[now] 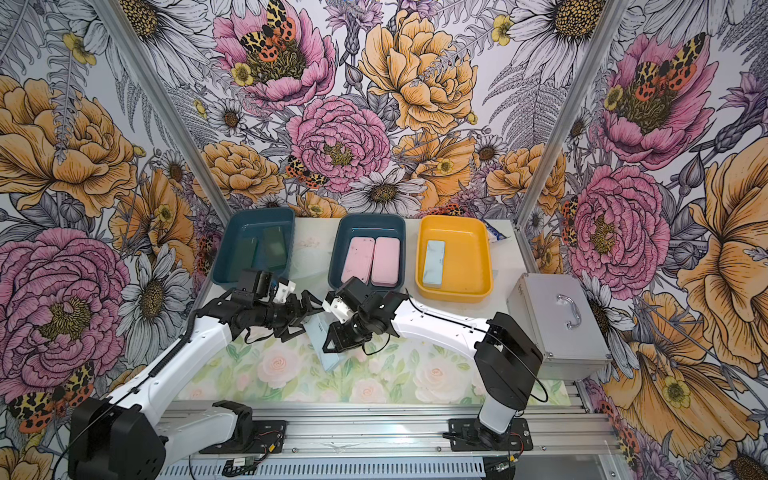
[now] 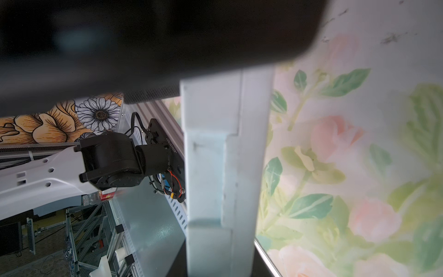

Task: Place the pencil cases by color into the storage box
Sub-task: Pick up the pencil case from the center of the board, then place the pencil case at the storage box.

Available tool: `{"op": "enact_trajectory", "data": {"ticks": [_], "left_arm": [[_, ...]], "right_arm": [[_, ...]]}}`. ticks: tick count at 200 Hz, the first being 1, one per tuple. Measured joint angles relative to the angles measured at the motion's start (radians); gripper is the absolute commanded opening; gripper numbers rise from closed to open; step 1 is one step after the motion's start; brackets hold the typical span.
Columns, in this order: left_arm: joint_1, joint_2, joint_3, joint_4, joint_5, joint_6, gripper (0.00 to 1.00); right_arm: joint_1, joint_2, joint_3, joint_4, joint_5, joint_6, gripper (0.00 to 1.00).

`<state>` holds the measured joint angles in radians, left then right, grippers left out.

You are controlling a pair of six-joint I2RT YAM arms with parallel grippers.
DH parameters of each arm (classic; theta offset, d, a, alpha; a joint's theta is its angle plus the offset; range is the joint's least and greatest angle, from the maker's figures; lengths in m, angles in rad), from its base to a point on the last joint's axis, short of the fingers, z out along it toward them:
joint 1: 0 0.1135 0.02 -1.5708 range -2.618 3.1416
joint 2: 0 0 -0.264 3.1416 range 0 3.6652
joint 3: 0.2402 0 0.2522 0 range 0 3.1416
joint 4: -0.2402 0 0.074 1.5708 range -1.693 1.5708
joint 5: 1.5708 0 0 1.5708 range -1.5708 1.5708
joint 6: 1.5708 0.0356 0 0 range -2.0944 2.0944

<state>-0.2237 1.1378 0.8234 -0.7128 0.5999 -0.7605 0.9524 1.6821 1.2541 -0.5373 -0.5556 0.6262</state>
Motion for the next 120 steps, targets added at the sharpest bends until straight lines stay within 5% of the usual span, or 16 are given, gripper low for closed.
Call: {"op": "enact_trajectory", "data": {"ticks": [66,120], "left_arm": [[0.270,0.134,0.060,-0.016,-0.023,0.026,0.99],[0.193,0.267,0.222,-0.069,-0.124,0.080,0.99]], "right_arm": [[0.011,-0.008,-0.050,-0.004,0.002,0.001,0.18],[-0.024,-0.040,0.025,-0.168,0.047,-0.081,0.19]]}}
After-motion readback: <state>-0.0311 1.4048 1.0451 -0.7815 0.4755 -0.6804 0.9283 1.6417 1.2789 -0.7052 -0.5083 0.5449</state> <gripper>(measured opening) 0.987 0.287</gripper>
